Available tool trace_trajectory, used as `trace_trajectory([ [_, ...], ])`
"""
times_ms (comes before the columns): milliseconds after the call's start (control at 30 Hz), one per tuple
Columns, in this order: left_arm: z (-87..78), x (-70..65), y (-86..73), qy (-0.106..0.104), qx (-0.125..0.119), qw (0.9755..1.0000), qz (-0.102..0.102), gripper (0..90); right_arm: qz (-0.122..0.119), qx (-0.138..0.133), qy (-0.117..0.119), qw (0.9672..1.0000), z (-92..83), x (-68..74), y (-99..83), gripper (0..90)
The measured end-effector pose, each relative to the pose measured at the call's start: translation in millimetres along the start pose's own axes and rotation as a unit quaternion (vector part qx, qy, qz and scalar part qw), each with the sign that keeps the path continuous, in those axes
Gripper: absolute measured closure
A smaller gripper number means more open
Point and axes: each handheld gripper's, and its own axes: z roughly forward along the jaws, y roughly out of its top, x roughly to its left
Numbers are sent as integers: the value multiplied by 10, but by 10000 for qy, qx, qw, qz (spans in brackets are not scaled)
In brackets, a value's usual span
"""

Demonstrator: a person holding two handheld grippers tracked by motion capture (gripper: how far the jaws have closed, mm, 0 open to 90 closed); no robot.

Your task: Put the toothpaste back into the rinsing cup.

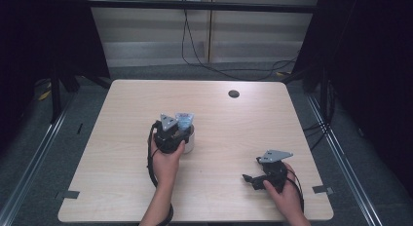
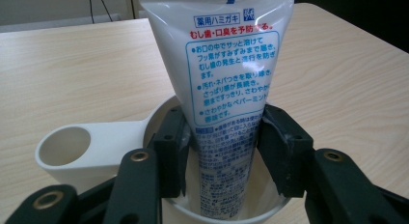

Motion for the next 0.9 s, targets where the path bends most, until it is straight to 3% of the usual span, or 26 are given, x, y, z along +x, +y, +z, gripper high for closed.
trace_trajectory([
  [667,-44,-43,29,-5,-30,9999,164,513,-5,-1,1,10000,5,0,5,129],
  [900,-86,-19,57,-16,-94,9999,97,515,0,3,-2,10000,5,0,5,129],
])
